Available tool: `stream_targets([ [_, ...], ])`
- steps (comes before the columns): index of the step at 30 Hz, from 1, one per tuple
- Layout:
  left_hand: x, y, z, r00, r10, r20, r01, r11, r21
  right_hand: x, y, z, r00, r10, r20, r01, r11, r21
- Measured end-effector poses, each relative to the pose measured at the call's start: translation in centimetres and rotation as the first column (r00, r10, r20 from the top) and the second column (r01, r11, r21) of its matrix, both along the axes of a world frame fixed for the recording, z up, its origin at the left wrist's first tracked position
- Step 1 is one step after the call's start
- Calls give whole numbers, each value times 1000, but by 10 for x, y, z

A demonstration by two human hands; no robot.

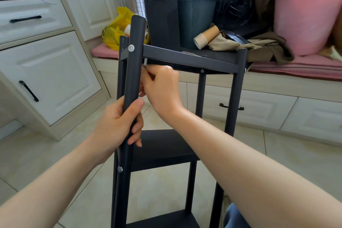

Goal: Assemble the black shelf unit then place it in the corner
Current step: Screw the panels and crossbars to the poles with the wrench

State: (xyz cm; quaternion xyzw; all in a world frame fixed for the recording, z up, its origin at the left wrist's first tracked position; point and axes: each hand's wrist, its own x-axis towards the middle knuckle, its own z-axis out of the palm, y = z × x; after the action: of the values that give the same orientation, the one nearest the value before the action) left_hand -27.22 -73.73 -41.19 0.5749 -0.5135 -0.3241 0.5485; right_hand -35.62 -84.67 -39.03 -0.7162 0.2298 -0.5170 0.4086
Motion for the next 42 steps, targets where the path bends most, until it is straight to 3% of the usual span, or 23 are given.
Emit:
stream_targets([
  [13, 2, 1, -2, 999, 41, 28, -41, 999, -21, 9, -6, -5, 999, -19, -29, 18, 999, -47],
  [20, 8, 0, -4, 998, 56, 14, -55, 998, -38, -7, -5, -12, 903, -40, -427, -34, 986, -164],
  [30, 24, -2, -8, 990, 139, 21, -139, 990, -9, -74, -33, -30, 766, -187, -616, -5, 955, -296],
  [35, 33, 1, -5, 980, 181, 86, -179, 983, -26, -107, -48, -38, 702, -309, -642, 125, 941, -315],
  [38, 38, 2, -4, 970, 222, 101, -222, 975, -17, -122, -58, -40, 682, -366, -634, 227, 929, -292],
  [42, 41, 2, -4, 961, 259, 100, -260, 966, 0, -134, -68, -41, 720, -297, -628, 322, 944, -76],
])
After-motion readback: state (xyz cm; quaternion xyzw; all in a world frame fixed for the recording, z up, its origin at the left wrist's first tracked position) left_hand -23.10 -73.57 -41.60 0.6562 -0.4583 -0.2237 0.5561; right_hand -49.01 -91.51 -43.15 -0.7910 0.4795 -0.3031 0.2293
